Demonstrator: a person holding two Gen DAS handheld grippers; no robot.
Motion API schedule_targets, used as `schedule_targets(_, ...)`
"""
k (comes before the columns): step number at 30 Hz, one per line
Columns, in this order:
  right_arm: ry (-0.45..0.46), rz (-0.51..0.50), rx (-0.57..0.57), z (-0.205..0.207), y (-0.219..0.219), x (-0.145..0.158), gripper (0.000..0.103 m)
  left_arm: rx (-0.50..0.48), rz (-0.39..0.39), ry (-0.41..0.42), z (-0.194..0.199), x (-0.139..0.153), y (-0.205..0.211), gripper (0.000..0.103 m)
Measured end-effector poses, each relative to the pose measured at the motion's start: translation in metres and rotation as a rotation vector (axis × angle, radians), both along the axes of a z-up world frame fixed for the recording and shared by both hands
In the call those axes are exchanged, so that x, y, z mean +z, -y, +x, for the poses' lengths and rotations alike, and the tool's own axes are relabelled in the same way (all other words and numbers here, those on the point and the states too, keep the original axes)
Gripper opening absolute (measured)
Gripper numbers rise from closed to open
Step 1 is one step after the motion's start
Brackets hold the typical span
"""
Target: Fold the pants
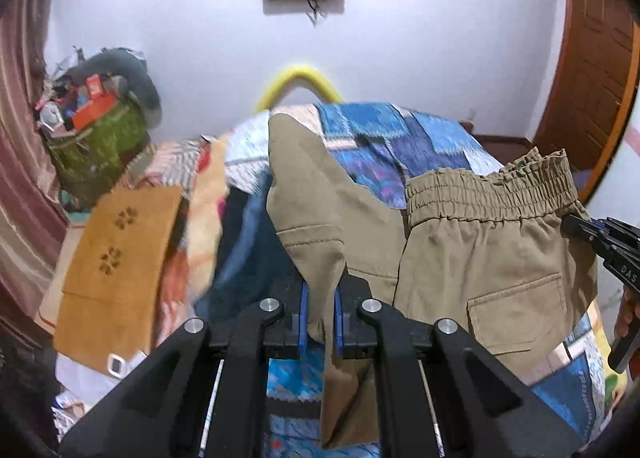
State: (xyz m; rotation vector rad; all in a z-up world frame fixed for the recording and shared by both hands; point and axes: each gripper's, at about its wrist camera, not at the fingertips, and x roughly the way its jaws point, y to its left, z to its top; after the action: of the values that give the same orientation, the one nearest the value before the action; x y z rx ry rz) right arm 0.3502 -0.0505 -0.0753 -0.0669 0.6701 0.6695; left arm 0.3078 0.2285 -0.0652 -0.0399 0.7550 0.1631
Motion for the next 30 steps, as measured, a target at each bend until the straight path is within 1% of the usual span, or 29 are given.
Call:
schedule_targets(4,0.044,0.002,0.013,0.017,-0.031,0.014,0.008,0.037,0.039,0.029,0.015,0.013,-0.021,0.009)
schedule_targets(8,0.070,0.003,0.025,0.034,-0.059,0.019,0.008,0.086,0.060,0.043,0.033,0.015,-0.049,0.009)
schedule_targets(10,0.078,0.001,0.030,0.043,-0.074,0.017,0.008,0.116,0.056,0.045,0.043,0.010,-0.066,0.009)
schedule_targets(13,0.065,0.006,0.035,0.055,-0.098,0.008,0.008,0.163,0.029,0.017,0.064,-0.007,-0.094,0.009)
schedule_targets(16,0.043,-0.004,0.044,0.065,-0.123,-0.010,0.008,0.204,0.012,-0.022,0.084,-0.033,-0.119,0.009)
schedule_targets(17,0.034,-0.015,0.048,0.069,-0.132,-0.019,0.008,0.215,0.013,-0.042,0.093,-0.047,-0.128,0.009)
schedule_targets(20,-0.013,-0.040,0.060,0.079,-0.153,-0.048,0.008,0.238,0.012,-0.096,0.108,-0.082,-0.144,0.009)
schedule_targets(22,-0.058,-0.065,0.064,0.084,-0.164,-0.074,0.008,0.254,-0.001,-0.147,0.117,-0.112,-0.154,0.009)
schedule_targets(24,-0.104,-0.088,0.065,0.088,-0.168,-0.095,0.008,0.276,-0.006,-0.202,0.123,-0.144,-0.166,0.009)
schedule_targets(26,-0.147,-0.113,0.056,0.090,-0.171,-0.117,0.008,0.296,-0.015,-0.243,0.124,-0.167,-0.176,0.009)
schedule_targets(27,-0.162,-0.123,0.049,0.091,-0.170,-0.125,0.008,0.298,-0.038,-0.258,0.123,-0.178,-0.182,0.009)
schedule_targets(28,-0.185,-0.130,0.040,0.092,-0.166,-0.135,0.008,0.296,-0.056,-0.263,0.122,-0.183,-0.186,0.011)
schedule_targets(29,-0.200,-0.128,0.035,0.093,-0.164,-0.139,0.008,0.297,-0.078,-0.271,0.120,-0.190,-0.190,0.014)
schedule_targets(30,-0.218,-0.127,0.033,0.094,-0.161,-0.142,0.009,0.300,-0.084,-0.274,0.118,-0.192,-0.191,0.017)
